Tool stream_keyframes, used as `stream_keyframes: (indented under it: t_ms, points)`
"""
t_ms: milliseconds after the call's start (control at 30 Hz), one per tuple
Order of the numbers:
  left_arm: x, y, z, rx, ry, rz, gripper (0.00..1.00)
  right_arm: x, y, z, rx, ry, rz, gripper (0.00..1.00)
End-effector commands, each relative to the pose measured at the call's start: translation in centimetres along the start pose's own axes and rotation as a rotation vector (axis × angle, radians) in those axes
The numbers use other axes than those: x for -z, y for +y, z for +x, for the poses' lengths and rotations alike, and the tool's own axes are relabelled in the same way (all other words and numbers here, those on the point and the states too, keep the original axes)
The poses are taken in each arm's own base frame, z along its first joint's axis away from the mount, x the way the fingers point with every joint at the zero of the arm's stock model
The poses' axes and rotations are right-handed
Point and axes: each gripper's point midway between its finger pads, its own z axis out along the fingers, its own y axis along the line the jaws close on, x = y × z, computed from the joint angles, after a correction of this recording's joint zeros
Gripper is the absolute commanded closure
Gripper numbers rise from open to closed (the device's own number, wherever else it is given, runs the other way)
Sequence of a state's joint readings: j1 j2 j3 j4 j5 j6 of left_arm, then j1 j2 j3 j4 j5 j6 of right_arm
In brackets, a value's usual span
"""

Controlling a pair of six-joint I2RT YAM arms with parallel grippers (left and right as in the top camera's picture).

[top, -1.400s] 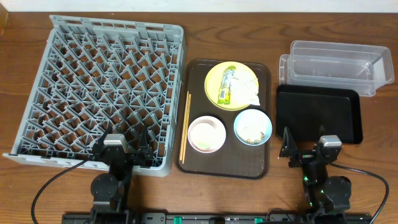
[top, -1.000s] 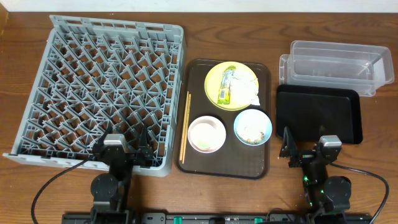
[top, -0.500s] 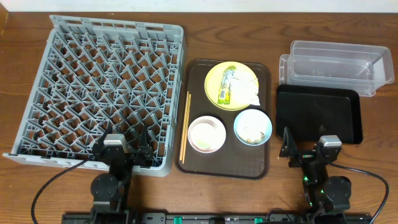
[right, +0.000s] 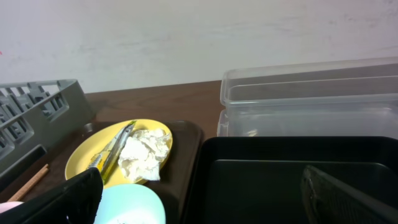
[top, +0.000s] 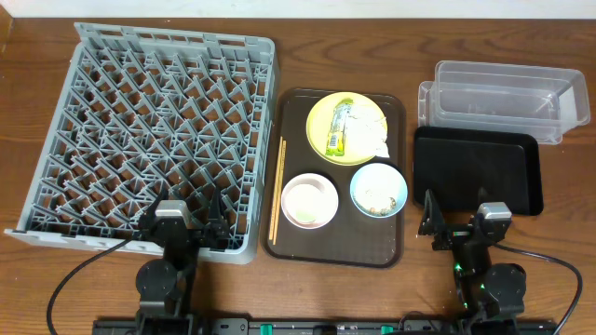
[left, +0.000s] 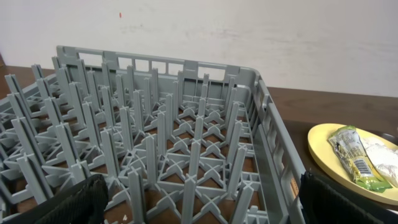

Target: Sort waste into correct bins and load items into the dishwasher

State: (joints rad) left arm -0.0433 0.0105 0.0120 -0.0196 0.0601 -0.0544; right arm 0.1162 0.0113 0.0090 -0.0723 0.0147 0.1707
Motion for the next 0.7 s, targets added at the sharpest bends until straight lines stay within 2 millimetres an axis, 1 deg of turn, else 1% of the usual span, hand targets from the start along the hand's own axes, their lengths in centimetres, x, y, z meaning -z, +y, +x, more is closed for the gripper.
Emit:
stream_keyframes:
  t_ms: [0, 433, 500, 667]
  points:
    - [-0.01, 0.09, 1.43, -0.009, 0.050, -0.003, 0.02, -0.03, 0.29, 0.28, 0.012, 0.008, -0.014, 0.01]
    - [-0.01, 0.09, 1.44, -0.009, 0.050, -0.003, 0.02, -0.03, 0.29, 0.27, 0.012, 0.008, -0.014, 0.01]
    - [-0.01, 0.09, 1.43, -0.009, 0.050, -0.003, 0.02, -0.03, 0.29, -0.12, 0.012, -0.008, -0.012, 0.01]
    - [-0.01, 0.14, 1.41, -0.009, 0.049, -0.005, 0.02, -0.03, 0.18, -0.10, 0.006, -0.008, -0.006, 0.01]
